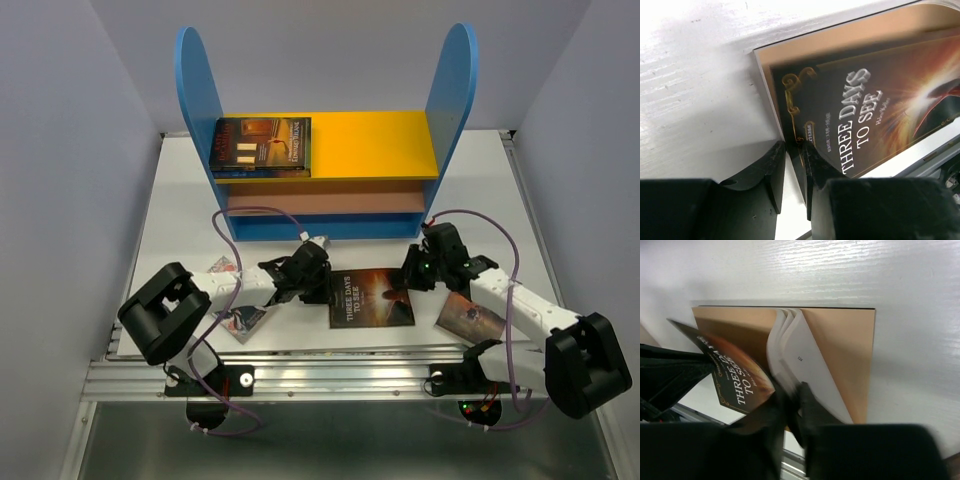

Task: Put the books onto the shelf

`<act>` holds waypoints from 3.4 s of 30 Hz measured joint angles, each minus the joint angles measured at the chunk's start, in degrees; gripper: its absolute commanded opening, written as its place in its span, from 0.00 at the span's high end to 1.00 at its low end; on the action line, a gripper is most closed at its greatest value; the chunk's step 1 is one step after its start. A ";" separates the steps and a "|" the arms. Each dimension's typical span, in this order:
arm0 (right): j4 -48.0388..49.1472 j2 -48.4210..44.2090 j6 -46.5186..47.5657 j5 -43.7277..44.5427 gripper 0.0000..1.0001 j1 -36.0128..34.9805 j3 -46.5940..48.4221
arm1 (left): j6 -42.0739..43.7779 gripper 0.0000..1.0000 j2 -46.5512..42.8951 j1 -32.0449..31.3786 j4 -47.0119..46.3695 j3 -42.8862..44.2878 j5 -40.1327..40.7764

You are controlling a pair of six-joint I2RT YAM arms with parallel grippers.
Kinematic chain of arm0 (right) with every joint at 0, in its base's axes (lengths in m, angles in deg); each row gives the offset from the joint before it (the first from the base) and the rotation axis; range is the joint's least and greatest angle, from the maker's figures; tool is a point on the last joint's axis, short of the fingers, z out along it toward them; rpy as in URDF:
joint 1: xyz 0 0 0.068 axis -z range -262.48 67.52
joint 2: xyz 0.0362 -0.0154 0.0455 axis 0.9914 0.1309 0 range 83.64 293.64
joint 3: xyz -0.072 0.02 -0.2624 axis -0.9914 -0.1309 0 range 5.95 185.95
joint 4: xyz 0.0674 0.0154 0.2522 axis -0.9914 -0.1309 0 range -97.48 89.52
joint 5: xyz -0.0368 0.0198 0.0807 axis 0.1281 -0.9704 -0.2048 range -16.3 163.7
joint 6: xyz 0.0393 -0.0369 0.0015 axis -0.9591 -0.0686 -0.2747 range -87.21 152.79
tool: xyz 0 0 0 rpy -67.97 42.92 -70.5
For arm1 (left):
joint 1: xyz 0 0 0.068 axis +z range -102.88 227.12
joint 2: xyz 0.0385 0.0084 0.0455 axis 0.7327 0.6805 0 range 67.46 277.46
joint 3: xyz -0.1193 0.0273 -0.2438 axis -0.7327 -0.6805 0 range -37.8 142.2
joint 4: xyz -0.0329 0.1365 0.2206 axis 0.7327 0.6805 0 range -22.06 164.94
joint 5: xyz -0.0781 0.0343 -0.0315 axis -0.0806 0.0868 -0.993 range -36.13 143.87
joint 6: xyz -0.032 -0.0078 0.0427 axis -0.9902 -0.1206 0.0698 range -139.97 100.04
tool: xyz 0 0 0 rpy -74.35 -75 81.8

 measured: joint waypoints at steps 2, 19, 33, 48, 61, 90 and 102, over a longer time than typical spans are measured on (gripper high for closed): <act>-1.14 0.26 1.42 0.87 0.99 0.00 0.50 | 0.37 0.65 0.22 0.00 0.59 0.57 0.39; -12.59 4.79 0.48 -1.73 0.99 -0.85 17.11 | 23.21 0.01 -25.27 -3.87 2.27 3.63 8.74; -19.12 5.86 -0.42 -8.13 0.99 1.79 23.67 | 46.84 0.01 -23.34 -4.39 2.82 10.82 9.29; -20.72 8.83 -6.03 -13.07 0.99 6.69 26.05 | 88.72 0.01 -9.68 -14.58 12.44 34.73 -9.07; -21.07 10.64 -12.50 -15.17 0.99 6.64 28.37 | 101.07 0.01 -18.60 -14.58 21.27 20.65 -10.54; -17.31 9.68 -29.57 -20.33 0.99 7.85 22.88 | 93.13 0.55 -12.59 -7.10 -11.89 1.22 -7.13; -17.31 10.82 -29.29 -20.87 0.40 8.15 22.29 | 95.47 1.00 -13.38 -7.17 -9.86 1.27 -8.46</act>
